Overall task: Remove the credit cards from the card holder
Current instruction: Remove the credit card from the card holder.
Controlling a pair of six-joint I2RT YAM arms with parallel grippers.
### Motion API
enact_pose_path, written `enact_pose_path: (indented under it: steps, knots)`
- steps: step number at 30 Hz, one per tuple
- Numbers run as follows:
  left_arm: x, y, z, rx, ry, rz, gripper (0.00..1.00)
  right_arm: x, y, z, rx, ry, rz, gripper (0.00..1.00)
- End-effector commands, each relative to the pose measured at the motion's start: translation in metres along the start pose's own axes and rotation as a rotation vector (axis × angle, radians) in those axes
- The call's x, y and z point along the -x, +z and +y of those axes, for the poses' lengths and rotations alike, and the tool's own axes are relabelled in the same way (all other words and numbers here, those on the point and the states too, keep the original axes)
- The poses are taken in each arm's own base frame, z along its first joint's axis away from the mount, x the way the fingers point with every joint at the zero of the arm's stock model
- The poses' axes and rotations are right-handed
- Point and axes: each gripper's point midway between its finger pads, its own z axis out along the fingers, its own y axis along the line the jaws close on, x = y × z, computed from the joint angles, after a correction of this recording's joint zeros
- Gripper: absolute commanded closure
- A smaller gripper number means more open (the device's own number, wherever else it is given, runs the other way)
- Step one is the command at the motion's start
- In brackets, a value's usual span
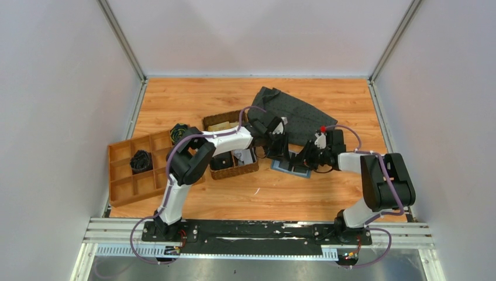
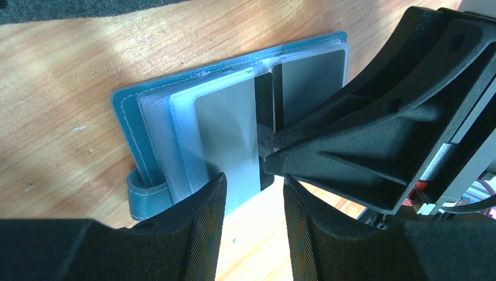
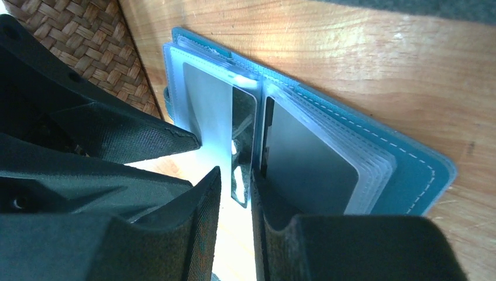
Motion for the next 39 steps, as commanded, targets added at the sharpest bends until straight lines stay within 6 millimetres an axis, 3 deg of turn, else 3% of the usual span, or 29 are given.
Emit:
enact_pose_path:
  steps: [1,7,13,25,30,39]
  knots:
    - [-0.023,0.016,0.037,0.084,-0.03,0.072,0.55,-0.009,0.002,-0.016,-0.003,0.073,0.001,0.72]
    - [-0.028,0.019,0.041,0.087,-0.034,0.084,0.55,-0.006,-0.002,-0.011,0.072,0.104,-0.042,0.74]
    - [-0.031,0.022,0.042,0.075,-0.039,0.094,0.55,0.001,-0.005,0.007,0.236,0.117,-0.066,0.81]
    - [-0.035,0.026,0.043,0.067,-0.044,0.108,0.55,0.012,-0.019,0.043,0.453,0.046,-0.135,0.84]
    - [-0.036,0.027,0.044,0.068,-0.046,0.111,0.55,0.012,-0.015,0.043,0.476,0.059,-0.127,0.86]
    - [-0.037,0.028,0.044,0.065,-0.046,0.114,0.55,0.005,-0.003,0.024,0.439,0.101,-0.114,0.82]
